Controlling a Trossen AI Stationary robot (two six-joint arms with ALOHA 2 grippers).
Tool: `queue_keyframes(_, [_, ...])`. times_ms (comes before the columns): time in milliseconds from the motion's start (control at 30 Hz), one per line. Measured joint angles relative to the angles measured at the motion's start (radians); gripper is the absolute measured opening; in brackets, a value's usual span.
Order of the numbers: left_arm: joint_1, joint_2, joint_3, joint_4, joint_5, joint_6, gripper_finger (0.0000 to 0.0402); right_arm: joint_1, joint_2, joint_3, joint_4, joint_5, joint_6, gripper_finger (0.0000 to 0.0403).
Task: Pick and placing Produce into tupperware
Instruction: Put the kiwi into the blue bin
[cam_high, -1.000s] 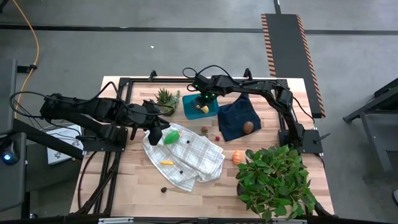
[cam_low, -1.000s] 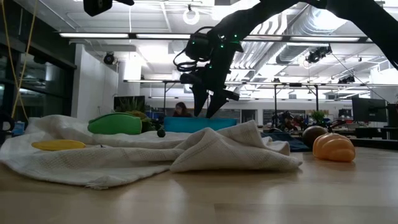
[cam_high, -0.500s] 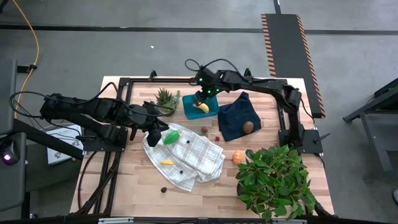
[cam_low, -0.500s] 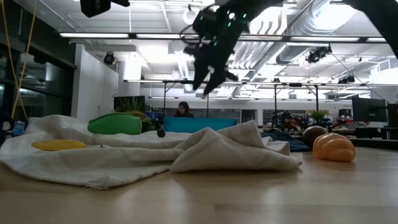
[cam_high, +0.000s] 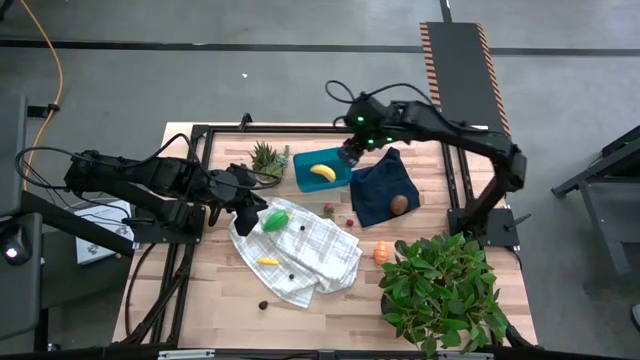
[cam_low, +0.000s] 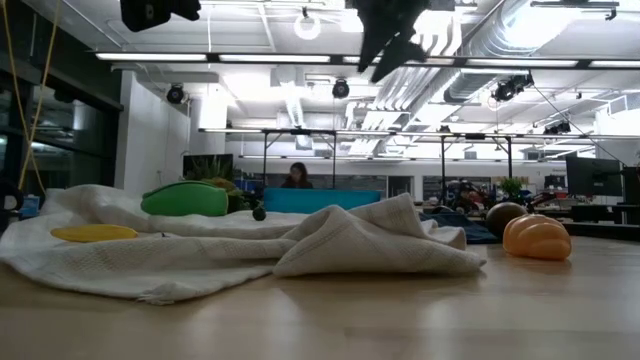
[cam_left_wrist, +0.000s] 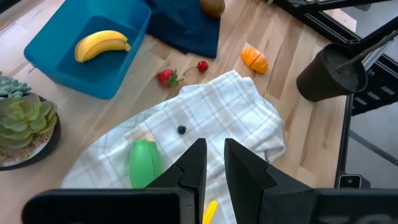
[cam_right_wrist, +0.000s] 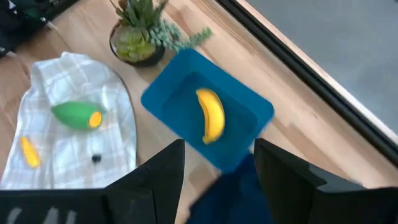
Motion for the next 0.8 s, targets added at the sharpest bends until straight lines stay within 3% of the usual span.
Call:
queue_keyframes(367, [0.000,0.000,0.000,0.001,0.004,-0.021,0.0046,0.053,-0.135,0.000,-0.189,0.066,0.144,0.0185])
queue_keyframes(800, [0.000,0.000,0.000,0.002,0.004,-0.053,0.0046,0.169,-0.179,0.000,-0.415,0.149,0.277,0.0185])
